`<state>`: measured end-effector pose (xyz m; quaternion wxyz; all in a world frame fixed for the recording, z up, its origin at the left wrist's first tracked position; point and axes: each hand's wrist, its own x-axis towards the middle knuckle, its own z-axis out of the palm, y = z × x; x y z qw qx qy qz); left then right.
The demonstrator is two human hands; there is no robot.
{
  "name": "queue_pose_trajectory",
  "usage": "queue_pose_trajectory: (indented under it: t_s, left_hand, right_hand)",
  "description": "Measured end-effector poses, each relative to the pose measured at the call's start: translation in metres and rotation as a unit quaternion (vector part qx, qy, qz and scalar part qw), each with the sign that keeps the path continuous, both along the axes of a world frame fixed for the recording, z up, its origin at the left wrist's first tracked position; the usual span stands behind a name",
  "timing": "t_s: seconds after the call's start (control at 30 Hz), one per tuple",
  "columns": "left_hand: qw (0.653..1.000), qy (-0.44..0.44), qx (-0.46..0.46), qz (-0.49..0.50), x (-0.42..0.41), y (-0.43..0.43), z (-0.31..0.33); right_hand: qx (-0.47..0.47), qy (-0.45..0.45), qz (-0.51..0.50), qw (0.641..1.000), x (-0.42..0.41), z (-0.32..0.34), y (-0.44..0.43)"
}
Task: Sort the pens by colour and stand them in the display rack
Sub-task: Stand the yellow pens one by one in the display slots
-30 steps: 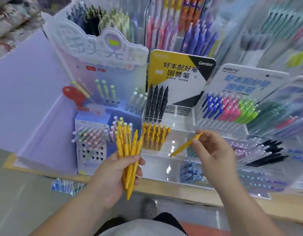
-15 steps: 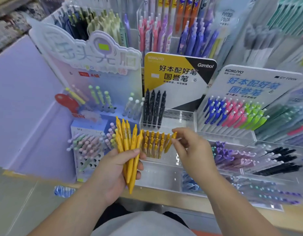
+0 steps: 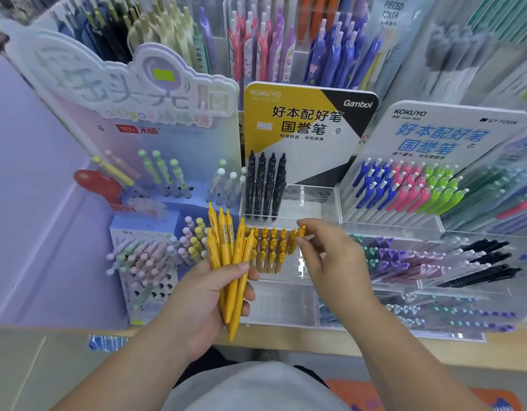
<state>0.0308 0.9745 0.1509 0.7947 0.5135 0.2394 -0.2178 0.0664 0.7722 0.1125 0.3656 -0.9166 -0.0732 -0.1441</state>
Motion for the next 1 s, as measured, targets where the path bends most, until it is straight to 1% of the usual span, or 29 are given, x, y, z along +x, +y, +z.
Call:
queue_pose_trajectory:
  t_s: [0.3, 0.67, 1.0]
  left_hand:
    - [1.000, 0.006, 0.007, -0.001, 0.0042, -0.0026, 0.0000]
    - [1.000, -0.001, 0.012, 0.004, 0.0049, -0.0057, -0.0003]
    - [1.000, -0.005, 0.009, -0.003, 0.0047, -0.0054, -0.0026]
  right_hand:
    - [0.017, 0.002, 0.004, 1.000, -0.0021, -0.0035, 0.0013]
    - [0.026, -0.019, -0.015, 0.999, -0.0057, -0.0093, -0.0013]
    - [0.004, -0.013, -0.001, 1.000, -0.0044, -0.0081, -0.0002]
